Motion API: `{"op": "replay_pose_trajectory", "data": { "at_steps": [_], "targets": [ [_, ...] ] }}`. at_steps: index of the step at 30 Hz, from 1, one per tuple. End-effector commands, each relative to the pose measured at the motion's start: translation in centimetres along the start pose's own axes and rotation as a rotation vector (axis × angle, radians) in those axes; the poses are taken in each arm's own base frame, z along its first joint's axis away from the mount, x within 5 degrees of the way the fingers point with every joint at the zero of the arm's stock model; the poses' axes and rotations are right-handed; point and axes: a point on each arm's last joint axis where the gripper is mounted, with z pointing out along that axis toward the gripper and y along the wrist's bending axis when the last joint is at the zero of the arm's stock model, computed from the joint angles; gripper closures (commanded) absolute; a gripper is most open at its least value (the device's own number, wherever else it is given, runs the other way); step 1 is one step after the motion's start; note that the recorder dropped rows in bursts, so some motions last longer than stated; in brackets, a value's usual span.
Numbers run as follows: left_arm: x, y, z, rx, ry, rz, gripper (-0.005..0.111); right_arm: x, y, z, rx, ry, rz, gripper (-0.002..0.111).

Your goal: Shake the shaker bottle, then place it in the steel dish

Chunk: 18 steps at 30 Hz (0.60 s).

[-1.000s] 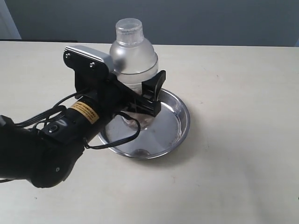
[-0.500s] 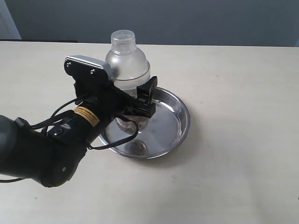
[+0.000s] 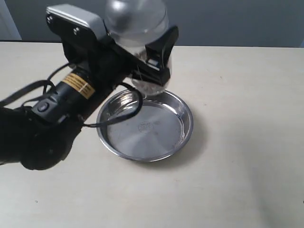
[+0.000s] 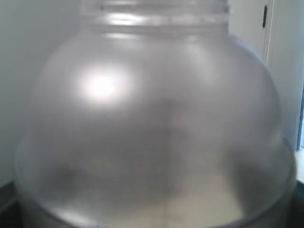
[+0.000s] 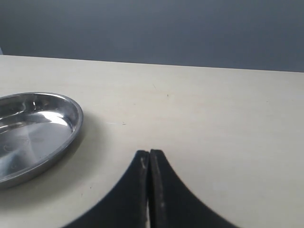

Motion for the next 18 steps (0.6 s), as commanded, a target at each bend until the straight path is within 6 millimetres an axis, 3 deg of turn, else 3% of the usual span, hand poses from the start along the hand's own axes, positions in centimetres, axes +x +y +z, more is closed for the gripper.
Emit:
{"op": "replay_pose_trajectory", "data": {
  "at_steps": [1,4,9,11,12,15,16,18],
  "targets": [
    [-3.0,-0.2,0.5,0.009,-0.049,0.053,0.107,-0.1,0.0,0.0,0.001,-0.012,-0.005,0.109],
    [-1.7,-0.2,0.6,0.013,0.088,0.06,0.107,-0.1,0.0,0.0,0.001,-0.012,-0.005,0.109],
    [5.4,0.3,-0.4,-0.027,0.358,-0.015,0.107,-0.1,0.0,0.0,0.001,-0.012,-0.005,0.109],
    [6.5,0.2,-0.5,-0.013,0.31,-0.011,0.107,-0.1,0.0,0.0,0.001,-0.012,-0.005,0.109],
    [5.5,0.0,-0.3,0.013,0.227,0.01,0.107,-0.1,0.0,0.0,0.001,-0.012,-0.005,0.109],
    [-1.3,-0.6,0.7,0.048,-0.062,0.006,0.107,-0.1,0.0,0.0,0.001,-0.012,-0.005,0.109],
    [-3.6,-0.7,0.9,0.05,-0.097,0.006,0.107,-0.1,0.0,0.0,0.001,-0.012,-0.005,0.109],
    [-5.4,-0.8,0.9,0.061,-0.014,0.025,0.107,-0.1,0.0,0.0,0.001,-0.012,-0.005,0.109]
  ]
}}
